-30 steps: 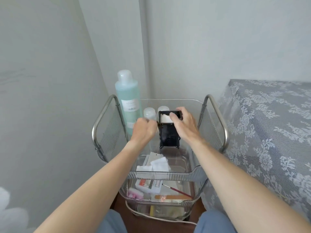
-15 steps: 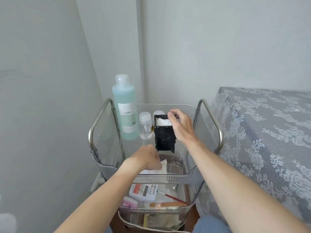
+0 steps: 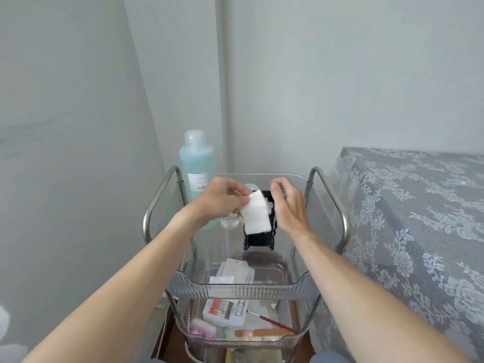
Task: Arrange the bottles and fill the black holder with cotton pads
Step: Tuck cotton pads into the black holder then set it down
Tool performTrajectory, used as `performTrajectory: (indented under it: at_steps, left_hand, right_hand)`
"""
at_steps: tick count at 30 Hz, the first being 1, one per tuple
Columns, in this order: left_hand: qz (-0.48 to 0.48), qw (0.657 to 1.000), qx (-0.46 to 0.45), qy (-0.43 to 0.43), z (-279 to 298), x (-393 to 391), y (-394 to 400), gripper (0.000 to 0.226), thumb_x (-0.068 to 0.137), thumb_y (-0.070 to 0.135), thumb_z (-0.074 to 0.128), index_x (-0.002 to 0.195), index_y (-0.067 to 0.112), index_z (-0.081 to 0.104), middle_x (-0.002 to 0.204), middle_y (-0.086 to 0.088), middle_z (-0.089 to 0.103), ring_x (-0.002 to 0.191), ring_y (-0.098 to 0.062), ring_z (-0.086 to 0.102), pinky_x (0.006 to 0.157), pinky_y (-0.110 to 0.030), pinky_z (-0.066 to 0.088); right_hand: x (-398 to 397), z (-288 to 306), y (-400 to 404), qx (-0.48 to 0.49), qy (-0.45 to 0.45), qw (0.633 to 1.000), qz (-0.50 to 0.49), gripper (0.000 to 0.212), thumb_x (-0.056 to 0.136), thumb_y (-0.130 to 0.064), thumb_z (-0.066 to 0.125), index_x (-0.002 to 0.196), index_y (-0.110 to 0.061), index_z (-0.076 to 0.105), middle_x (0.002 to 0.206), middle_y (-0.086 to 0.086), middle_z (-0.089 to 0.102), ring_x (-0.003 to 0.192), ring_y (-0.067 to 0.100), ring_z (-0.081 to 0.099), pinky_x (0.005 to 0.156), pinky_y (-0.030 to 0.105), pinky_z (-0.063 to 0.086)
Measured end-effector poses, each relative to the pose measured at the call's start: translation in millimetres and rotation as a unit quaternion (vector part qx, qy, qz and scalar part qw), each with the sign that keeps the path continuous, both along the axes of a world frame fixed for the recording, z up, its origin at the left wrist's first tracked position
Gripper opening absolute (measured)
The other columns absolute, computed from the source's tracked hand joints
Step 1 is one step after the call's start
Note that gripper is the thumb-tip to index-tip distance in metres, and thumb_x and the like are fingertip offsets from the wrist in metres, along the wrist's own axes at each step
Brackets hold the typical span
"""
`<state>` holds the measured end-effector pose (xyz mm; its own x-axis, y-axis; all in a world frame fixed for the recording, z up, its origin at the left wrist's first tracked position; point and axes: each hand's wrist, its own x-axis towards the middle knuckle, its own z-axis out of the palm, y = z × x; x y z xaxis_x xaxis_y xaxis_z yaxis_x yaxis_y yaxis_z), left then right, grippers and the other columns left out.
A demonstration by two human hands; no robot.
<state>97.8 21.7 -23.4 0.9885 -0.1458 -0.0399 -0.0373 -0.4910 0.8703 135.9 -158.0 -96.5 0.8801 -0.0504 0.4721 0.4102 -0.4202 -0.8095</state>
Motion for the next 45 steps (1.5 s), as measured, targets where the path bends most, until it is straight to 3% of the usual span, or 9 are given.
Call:
performTrajectory:
  at_steps: [6, 11, 14, 16, 21, 29, 34, 41, 45]
  left_hand:
    - [0.013, 1.0, 0.024, -0.002, 12, 17, -9, 0.019, 0.083, 0.01, 0.075, 0.101, 0.016, 0.073, 0.086, -0.003, 0.067, 0.06, -0.006, 0.056, 0.044, -0.009, 0.041]
    - [-0.115, 0.972, 0.094, 0.18, 18, 15, -5, 0.018, 0.082, 0.024, 0.079, 0.096, 0.012, 0.076, 0.079, -0.006, 0.064, 0.061, -0.014, 0.058, 0.048, -0.019, 0.043]
    - [-0.103, 0.973, 0.192, 0.082, 13, 16, -10, 0.006, 0.081, 0.034, 0.077, 0.084, 0.028, 0.077, 0.085, 0.003, 0.071, 0.075, -0.016, 0.062, 0.067, -0.024, 0.048]
    - [-0.056, 0.986, 0.159, 0.012, 8, 20, -13, 0.012, 0.084, 0.031, 0.074, 0.092, 0.023, 0.078, 0.095, 0.003, 0.074, 0.085, -0.013, 0.064, 0.077, -0.025, 0.05]
    - [0.004, 0.994, 0.094, -0.052, -1, 33, -17, 0.017, 0.092, 0.017, 0.063, 0.1, 0.01, 0.076, 0.081, -0.001, 0.068, 0.066, -0.01, 0.057, 0.061, -0.021, 0.043]
    - [0.041, 0.987, 0.095, -0.123, -16, 46, -23, 0.011, 0.09, 0.016, 0.065, 0.098, 0.021, 0.071, 0.08, 0.004, 0.067, 0.093, -0.018, 0.057, 0.058, -0.007, 0.039]
    - [0.025, 0.981, 0.134, -0.137, -19, 53, -26, 0.025, 0.093, 0.01, 0.054, 0.097, 0.022, 0.077, 0.099, -0.003, 0.073, 0.113, -0.023, 0.058, 0.099, -0.032, 0.046]
    - [0.002, 0.97, 0.205, -0.131, -20, 56, -35, 0.037, 0.089, -0.001, 0.046, 0.098, 0.02, 0.075, 0.105, -0.009, 0.069, 0.106, -0.02, 0.06, 0.089, -0.027, 0.048]
    - [0.001, 0.964, 0.22, -0.152, -16, 55, -40, 0.03, 0.086, 0.003, 0.053, 0.092, 0.02, 0.077, 0.099, -0.007, 0.071, 0.096, -0.021, 0.058, 0.089, -0.037, 0.053]
  right_hand:
    - [0, -1, -3, -0.027, -0.041, 0.999, 0.006, 0.036, 0.09, -0.039, 0.05, 0.073, -0.009, 0.061, 0.082, -0.002, 0.062, 0.08, 0.008, 0.055, 0.072, 0.026, 0.04]
    - [1, 4, -1, -0.018, -0.056, 0.998, 0.013, 0.037, 0.091, -0.034, 0.05, 0.068, -0.008, 0.065, 0.081, 0.002, 0.062, 0.08, 0.016, 0.059, 0.076, 0.031, 0.045]
    - [2, 4, -3, -0.018, -0.046, 0.999, 0.005, 0.038, 0.093, -0.037, 0.046, 0.064, -0.016, 0.06, 0.08, -0.001, 0.06, 0.08, 0.012, 0.058, 0.075, 0.029, 0.044]
    - [3, 2, -2, -0.027, -0.042, 0.999, 0.003, 0.036, 0.093, -0.037, 0.046, 0.065, -0.017, 0.057, 0.079, -0.004, 0.057, 0.077, 0.006, 0.055, 0.07, 0.023, 0.039]
    - [5, -1, -1, -0.037, -0.037, 0.999, 0.006, 0.036, 0.091, -0.033, 0.049, 0.072, -0.006, 0.062, 0.082, 0.001, 0.059, 0.076, 0.012, 0.053, 0.068, 0.022, 0.037]
    - [8, -4, -1, -0.064, -0.026, 0.997, -0.036, 0.021, 0.079, -0.013, 0.066, 0.061, -0.005, 0.059, 0.089, 0.006, 0.065, 0.086, 0.016, 0.058, 0.074, 0.003, 0.032]
    - [10, -3, 1, -0.073, -0.02, 0.997, -0.033, 0.025, 0.073, -0.013, 0.069, 0.056, -0.007, 0.051, 0.08, 0.003, 0.061, 0.077, 0.01, 0.054, 0.068, 0.011, 0.036]
    - [9, -2, 2, -0.032, 0.002, 0.999, -0.032, 0.027, 0.086, -0.022, 0.058, 0.069, -0.003, 0.054, 0.076, 0.007, 0.056, 0.078, 0.022, 0.053, 0.072, 0.039, 0.046]
    - [13, 0, 3, -0.043, -0.011, 0.997, -0.056, 0.022, 0.079, -0.014, 0.063, 0.062, -0.003, 0.057, 0.074, 0.005, 0.058, 0.075, 0.018, 0.055, 0.07, 0.036, 0.046]
